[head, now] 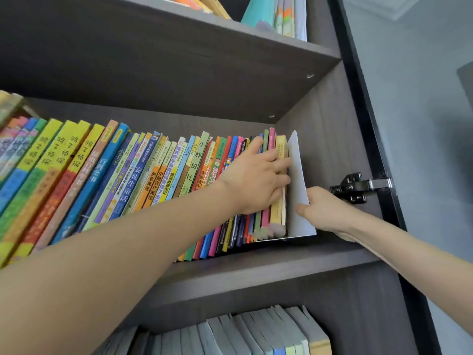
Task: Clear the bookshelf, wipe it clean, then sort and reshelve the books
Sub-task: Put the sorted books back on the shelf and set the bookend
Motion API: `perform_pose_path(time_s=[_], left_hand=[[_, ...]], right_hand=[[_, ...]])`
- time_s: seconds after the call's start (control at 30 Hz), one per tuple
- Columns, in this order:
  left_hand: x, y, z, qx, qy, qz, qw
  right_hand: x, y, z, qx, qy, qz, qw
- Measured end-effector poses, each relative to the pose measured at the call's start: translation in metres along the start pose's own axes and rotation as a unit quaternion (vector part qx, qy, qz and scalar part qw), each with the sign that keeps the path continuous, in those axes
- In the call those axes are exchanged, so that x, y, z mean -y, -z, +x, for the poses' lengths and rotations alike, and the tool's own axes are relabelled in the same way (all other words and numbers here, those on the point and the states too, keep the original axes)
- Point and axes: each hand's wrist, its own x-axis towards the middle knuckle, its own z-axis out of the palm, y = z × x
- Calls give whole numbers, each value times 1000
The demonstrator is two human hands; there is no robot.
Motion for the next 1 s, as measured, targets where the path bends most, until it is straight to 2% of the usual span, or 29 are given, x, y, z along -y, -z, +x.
perform_pose_path(time_s=[0.07,0.13,0.2,0.27,0.33,0.43,0.5,0.53,0.83,1.0], left_hand=[[-1,3,-1,20,24,-4,1000],[-8,7,0,18,32,-113,993],[-11,11,4,-28,40,-241,969],[2,14,12,-74,105,-287,949],[28,15,18,-58,203,-239,948],[65,8,13,111,273,-136,946],[78,5,8,217,299,-150,917],[81,4,7,242,309,-161,906],[97,6,-20,203,320,-61,923],[123,8,-55,212,384,-40,898]], right_hand=[[8,-4,2,10,29,-4,1000],[10,-9,-3,27,55,32,998],[4,-14,-9,53,60,90,993],[-1,-17,-12,86,56,127,987],[-5,-19,-9,102,57,128,985],[-9,-19,-3,95,56,144,983],[-10,-18,-1,97,63,157,981],[-10,-17,0,100,65,163,980],[-1,-16,-3,139,95,187,968],[21,-15,5,124,144,151,970]])
